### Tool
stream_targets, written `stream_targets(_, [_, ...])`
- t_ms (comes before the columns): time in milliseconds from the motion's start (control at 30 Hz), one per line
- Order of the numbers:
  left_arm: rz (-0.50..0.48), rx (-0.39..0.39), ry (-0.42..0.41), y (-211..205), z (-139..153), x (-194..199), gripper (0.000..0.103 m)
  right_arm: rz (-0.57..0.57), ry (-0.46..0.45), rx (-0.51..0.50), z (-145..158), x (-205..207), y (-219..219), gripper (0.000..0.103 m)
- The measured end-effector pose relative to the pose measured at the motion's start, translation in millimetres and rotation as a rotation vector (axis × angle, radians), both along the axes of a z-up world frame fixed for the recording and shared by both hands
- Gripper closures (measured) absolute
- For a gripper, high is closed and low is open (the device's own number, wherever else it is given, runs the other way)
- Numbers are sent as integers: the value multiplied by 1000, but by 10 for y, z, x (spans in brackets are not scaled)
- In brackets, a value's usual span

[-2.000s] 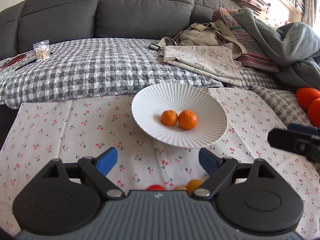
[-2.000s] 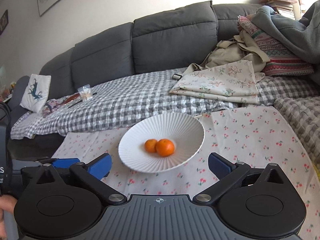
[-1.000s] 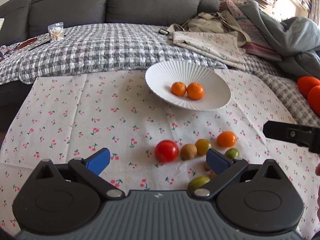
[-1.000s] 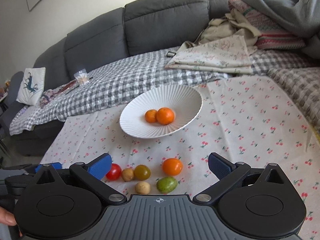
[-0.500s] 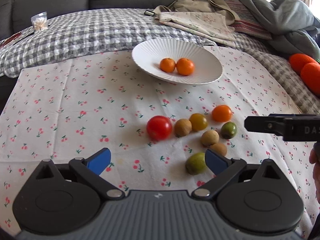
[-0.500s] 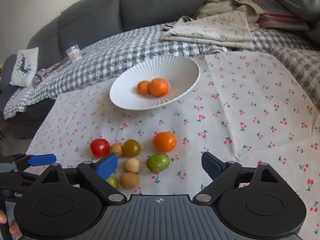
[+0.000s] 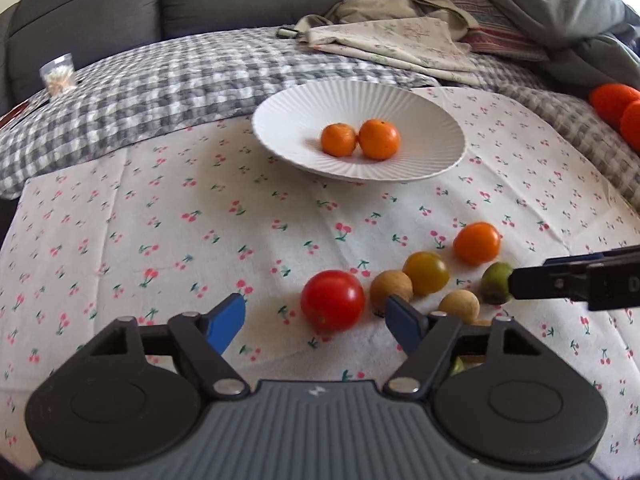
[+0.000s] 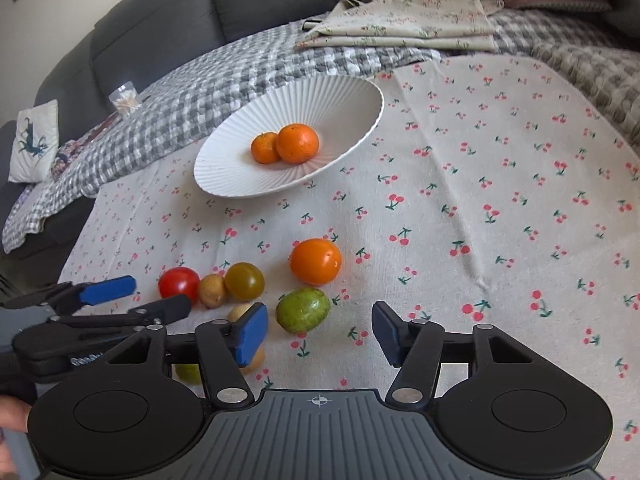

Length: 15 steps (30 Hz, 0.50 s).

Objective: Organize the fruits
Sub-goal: 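Grasp the red tomato with the left tool while the right tool grasps a green lime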

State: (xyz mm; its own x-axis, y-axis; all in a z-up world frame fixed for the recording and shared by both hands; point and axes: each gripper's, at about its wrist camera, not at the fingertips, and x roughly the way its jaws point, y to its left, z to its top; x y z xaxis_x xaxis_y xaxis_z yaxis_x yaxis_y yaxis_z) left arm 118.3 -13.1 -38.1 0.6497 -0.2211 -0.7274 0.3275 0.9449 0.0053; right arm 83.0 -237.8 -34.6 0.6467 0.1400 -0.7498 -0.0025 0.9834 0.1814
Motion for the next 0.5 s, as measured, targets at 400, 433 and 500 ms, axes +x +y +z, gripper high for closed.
stream_targets(400, [-83, -76, -3, -22, -12, 96, 63, 10, 26, 32, -139, 193, 47, 68])
stream_targets(433, [-85, -74, -2, -23, -18, 95, 68, 15, 27, 33, -142, 199, 56, 71])
stream_targets(500, [-86, -71, -3, -27, -27, 95, 68, 24, 23, 20, -145, 201, 84, 71])
